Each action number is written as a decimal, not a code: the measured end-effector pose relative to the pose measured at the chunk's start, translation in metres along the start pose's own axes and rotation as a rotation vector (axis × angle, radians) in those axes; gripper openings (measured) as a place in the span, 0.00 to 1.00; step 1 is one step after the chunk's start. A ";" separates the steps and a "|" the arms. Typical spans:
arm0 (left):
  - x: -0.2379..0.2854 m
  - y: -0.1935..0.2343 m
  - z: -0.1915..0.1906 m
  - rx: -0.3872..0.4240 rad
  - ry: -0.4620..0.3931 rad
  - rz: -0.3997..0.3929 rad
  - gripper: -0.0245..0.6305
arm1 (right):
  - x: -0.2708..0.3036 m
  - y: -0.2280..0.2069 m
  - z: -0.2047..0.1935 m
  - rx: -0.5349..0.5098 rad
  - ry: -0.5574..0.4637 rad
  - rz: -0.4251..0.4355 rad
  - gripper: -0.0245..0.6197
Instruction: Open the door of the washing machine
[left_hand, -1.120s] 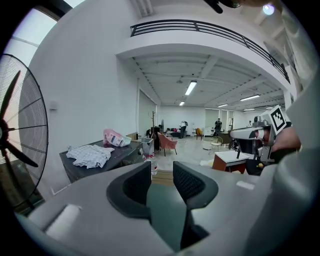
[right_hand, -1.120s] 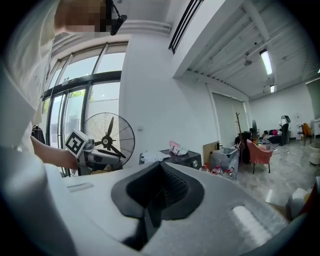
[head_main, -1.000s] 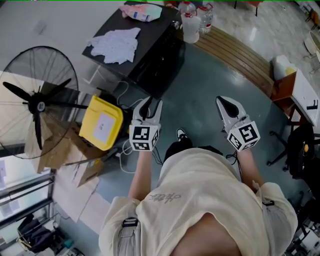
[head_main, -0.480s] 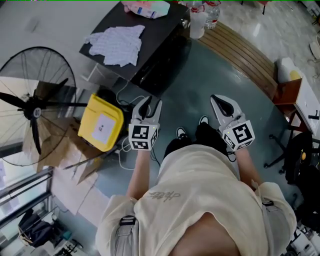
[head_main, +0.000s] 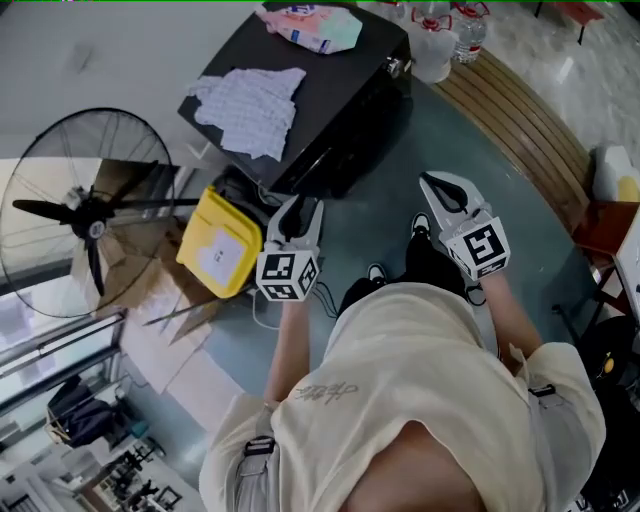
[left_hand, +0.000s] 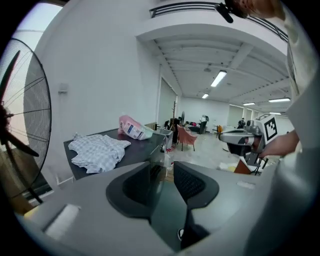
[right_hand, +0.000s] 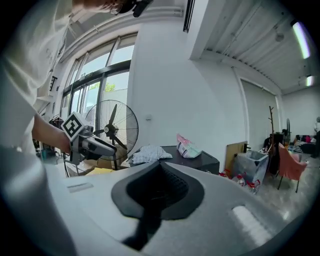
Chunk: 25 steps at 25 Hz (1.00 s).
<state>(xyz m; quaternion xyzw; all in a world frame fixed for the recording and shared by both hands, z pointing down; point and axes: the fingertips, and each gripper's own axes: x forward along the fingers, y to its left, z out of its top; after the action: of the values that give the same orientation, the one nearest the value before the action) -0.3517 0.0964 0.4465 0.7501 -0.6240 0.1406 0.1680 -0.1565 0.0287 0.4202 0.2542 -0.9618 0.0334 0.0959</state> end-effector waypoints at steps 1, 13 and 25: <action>0.006 0.002 0.007 -0.013 -0.006 0.016 0.29 | 0.008 -0.012 0.002 -0.005 -0.002 0.008 0.04; 0.049 0.014 0.021 -0.063 0.007 0.122 0.29 | 0.071 -0.009 0.005 0.002 -0.020 0.253 0.04; 0.078 0.046 -0.079 -0.056 0.155 0.094 0.28 | 0.088 0.018 0.005 0.054 0.073 0.294 0.04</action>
<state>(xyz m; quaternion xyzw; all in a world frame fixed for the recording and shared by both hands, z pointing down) -0.3830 0.0532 0.5545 0.7018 -0.6474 0.1883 0.2301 -0.2414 0.0012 0.4332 0.1119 -0.9833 0.0821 0.1178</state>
